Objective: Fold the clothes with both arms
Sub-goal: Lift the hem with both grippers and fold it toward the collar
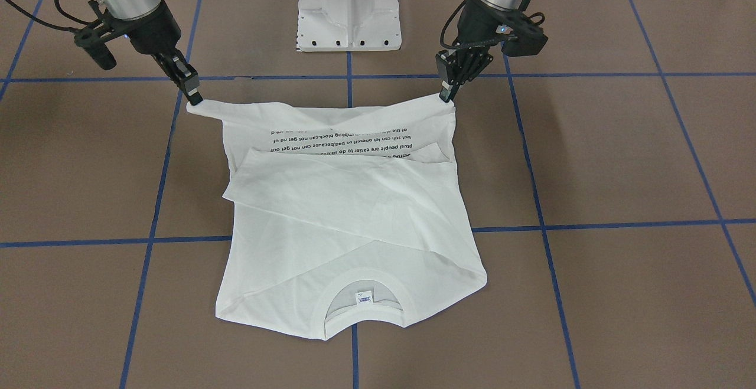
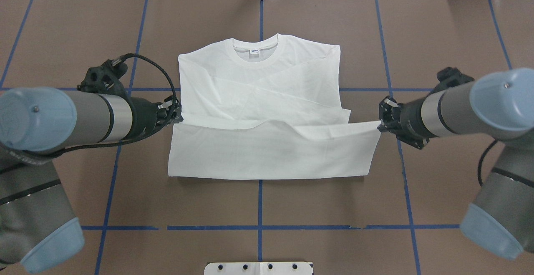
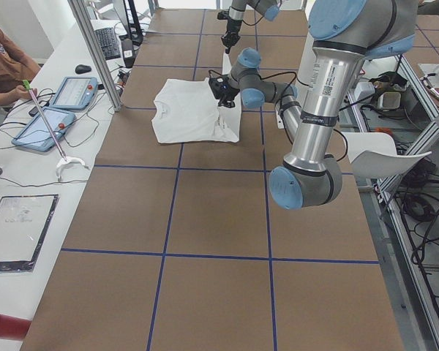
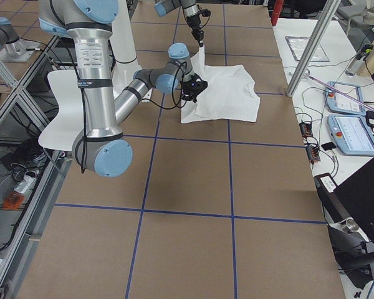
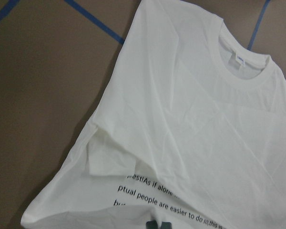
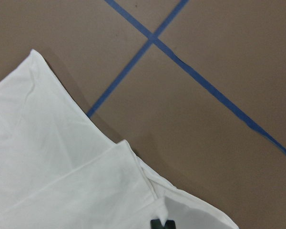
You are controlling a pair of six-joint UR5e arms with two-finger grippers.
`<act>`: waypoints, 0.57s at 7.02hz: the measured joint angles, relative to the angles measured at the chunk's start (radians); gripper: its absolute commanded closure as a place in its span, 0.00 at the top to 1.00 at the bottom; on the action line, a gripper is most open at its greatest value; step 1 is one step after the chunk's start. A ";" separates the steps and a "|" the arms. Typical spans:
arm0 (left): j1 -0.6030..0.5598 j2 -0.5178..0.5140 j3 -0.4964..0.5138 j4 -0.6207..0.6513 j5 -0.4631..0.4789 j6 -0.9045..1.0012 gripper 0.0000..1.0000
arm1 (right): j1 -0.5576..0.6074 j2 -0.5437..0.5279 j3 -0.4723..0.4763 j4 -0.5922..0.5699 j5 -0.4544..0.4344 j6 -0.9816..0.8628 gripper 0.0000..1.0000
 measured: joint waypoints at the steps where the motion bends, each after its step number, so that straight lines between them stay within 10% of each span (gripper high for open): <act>1: -0.045 -0.038 0.095 -0.065 -0.017 0.016 0.00 | 0.065 0.120 -0.122 -0.051 0.014 -0.067 0.00; 4: -0.130 -0.148 0.393 -0.250 -0.029 0.065 0.00 | 0.163 0.366 -0.492 -0.067 0.017 -0.231 0.00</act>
